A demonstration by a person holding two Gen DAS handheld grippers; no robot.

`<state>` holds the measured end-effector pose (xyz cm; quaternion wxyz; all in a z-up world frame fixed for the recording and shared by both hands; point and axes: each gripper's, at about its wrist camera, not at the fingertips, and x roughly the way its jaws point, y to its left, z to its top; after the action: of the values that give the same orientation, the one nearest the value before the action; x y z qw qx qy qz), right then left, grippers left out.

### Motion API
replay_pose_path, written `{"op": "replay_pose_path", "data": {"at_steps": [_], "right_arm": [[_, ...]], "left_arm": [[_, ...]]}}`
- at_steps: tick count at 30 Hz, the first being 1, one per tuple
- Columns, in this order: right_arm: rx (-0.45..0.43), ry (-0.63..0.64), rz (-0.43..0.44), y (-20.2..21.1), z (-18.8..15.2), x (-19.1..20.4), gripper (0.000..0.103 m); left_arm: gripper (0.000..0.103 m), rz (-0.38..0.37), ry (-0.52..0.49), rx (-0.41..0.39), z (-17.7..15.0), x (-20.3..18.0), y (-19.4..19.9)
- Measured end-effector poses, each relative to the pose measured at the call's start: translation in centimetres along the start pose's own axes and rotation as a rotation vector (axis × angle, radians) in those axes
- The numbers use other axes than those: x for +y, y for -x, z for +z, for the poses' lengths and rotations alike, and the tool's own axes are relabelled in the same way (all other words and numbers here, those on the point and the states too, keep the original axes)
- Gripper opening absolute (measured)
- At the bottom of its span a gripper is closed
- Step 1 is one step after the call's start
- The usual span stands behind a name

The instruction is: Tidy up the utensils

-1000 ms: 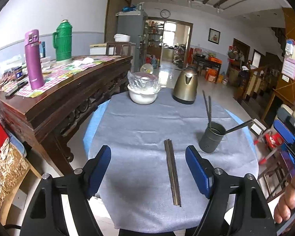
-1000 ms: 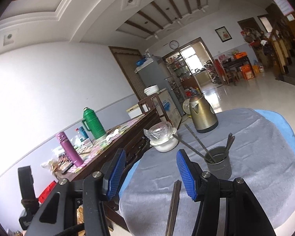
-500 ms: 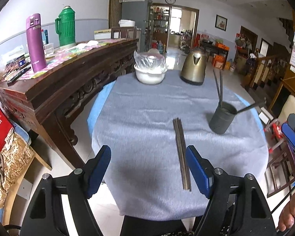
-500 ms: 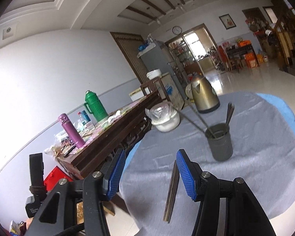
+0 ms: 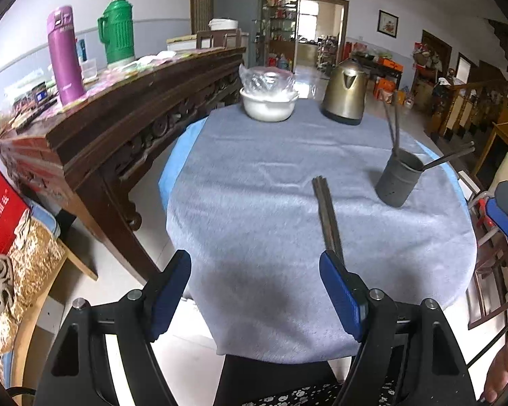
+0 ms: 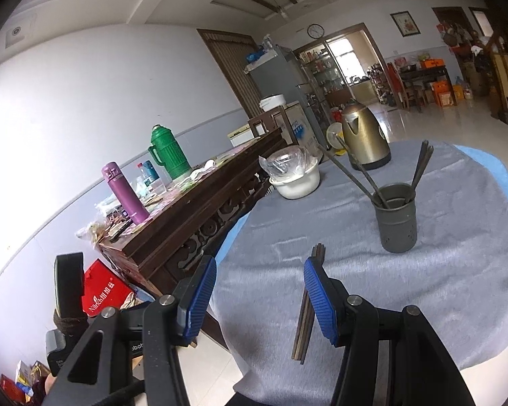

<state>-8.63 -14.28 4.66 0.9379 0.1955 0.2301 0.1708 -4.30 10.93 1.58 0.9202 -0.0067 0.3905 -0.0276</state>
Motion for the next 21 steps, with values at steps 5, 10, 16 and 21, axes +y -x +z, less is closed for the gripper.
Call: {"op": "replay_pose_path", "data": {"at_steps": [5, 10, 16, 21], "right_arm": [[0.027, -0.007, -0.018, -0.8, -0.5, -0.3, 0.058], [0.06, -0.01, -0.034, -1.6, -1.0, -0.4, 0.058], [0.091, -0.012, -0.048, -2.6, -1.5, -0.5, 0.058], [0.129, -0.019, -0.08, -3.8, -2.1, -1.0, 0.058]], "left_arm": [[0.079, 0.007, 0.016, 0.025, -0.6, 0.6, -0.8], [0.079, 0.008, 0.016, 0.055, -1.1, 0.6, -1.8], [0.079, 0.016, 0.014, 0.077, -1.4, 0.5, -2.4], [0.079, 0.018, 0.014, 0.09, -1.6, 0.6, -2.8]]}}
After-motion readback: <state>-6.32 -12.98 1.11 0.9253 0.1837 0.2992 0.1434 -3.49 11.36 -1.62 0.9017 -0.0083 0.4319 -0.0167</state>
